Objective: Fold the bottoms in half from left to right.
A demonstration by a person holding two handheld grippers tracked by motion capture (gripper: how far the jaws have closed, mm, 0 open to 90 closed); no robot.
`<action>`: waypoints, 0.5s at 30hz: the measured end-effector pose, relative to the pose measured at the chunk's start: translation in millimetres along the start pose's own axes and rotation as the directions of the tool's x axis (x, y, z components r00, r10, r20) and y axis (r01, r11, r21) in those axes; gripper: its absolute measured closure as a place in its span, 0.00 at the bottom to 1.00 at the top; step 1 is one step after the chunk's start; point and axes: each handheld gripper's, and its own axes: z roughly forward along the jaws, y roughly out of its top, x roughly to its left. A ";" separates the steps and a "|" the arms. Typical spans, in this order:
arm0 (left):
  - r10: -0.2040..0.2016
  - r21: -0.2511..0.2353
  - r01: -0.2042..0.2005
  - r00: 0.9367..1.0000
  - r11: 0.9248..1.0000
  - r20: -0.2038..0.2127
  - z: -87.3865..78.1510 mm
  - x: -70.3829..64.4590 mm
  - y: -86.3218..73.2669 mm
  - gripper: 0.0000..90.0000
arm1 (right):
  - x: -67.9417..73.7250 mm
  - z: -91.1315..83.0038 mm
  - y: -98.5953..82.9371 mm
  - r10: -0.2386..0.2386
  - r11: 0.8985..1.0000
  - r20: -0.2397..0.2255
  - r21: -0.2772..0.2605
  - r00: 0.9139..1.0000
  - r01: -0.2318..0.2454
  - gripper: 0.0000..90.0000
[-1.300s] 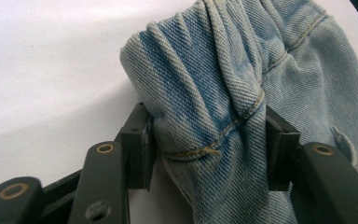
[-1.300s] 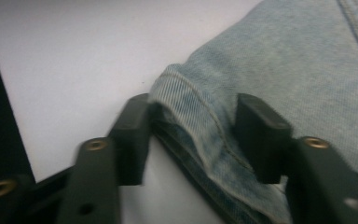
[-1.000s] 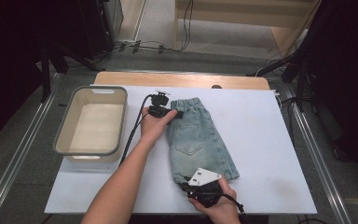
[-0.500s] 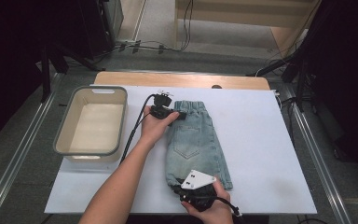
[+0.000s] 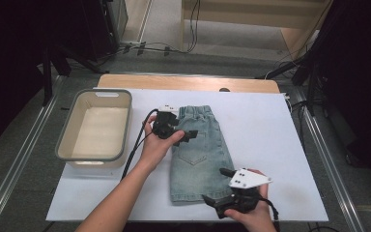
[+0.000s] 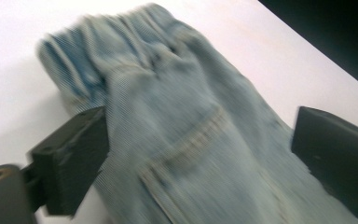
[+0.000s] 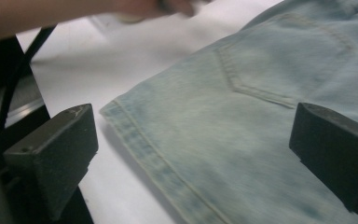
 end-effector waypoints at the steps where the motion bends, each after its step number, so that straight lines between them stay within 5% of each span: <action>1: 0.003 0.000 -0.003 1.000 1.000 0.020 -2.2 -6.5 -4.8 0.02 | -5.4 -4.9 -1.4 0.005 1.000 0.005 -0.014 1.000 -0.005 0.00; 6: 0.047 -0.028 -0.046 0.996 0.999 0.070 -15.0 -34.4 -29.3 0.00 | -30.4 -24.5 -10.7 0.064 0.997 0.052 -0.049 0.997 -0.061 0.00; 10: 0.069 -0.028 -0.067 0.995 0.997 0.068 -22.5 -46.4 -50.0 0.00 | -45.1 -36.8 -18.4 0.100 0.993 0.095 -0.064 0.990 -0.094 0.00; 13: 0.088 -0.020 -0.087 0.995 0.996 0.050 -28.2 -52.4 -67.1 0.00 | -53.8 -43.6 -26.2 0.138 0.990 0.133 -0.052 0.981 -0.132 0.00; 15: 0.066 -0.036 -0.065 0.996 0.997 0.056 -33.0 -55.6 -79.8 0.00 | -59.1 -45.5 -34.7 0.175 0.985 0.171 -0.037 0.970 -0.171 0.07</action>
